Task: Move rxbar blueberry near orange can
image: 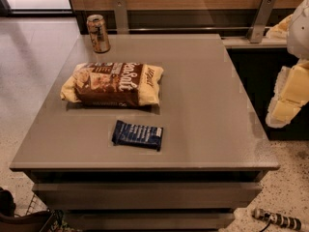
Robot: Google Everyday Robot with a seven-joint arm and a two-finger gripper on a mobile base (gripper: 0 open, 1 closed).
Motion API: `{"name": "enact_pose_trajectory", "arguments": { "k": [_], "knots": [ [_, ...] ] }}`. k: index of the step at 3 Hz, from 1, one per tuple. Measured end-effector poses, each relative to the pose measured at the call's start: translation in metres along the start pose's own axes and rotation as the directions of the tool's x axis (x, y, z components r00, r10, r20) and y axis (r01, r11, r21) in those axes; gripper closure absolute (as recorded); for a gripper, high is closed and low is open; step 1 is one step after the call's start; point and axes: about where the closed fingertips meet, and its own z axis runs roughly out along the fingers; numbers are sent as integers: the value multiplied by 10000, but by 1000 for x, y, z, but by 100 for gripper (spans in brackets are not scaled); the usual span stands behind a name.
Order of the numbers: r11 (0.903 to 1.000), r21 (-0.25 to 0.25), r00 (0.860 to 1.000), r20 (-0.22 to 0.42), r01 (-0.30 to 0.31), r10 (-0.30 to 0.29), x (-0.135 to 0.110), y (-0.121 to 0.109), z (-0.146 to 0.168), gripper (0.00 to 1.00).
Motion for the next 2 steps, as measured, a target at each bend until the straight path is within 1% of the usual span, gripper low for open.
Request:
{"name": "enact_pose_trajectory", "arguments": {
  "k": [1, 2],
  "knots": [
    [10000, 2, 10000, 2, 0, 0, 0, 0, 0, 0],
    [10000, 38, 9946, 1035, 56, -60, -6, 2, 13, 0]
  ]
}}
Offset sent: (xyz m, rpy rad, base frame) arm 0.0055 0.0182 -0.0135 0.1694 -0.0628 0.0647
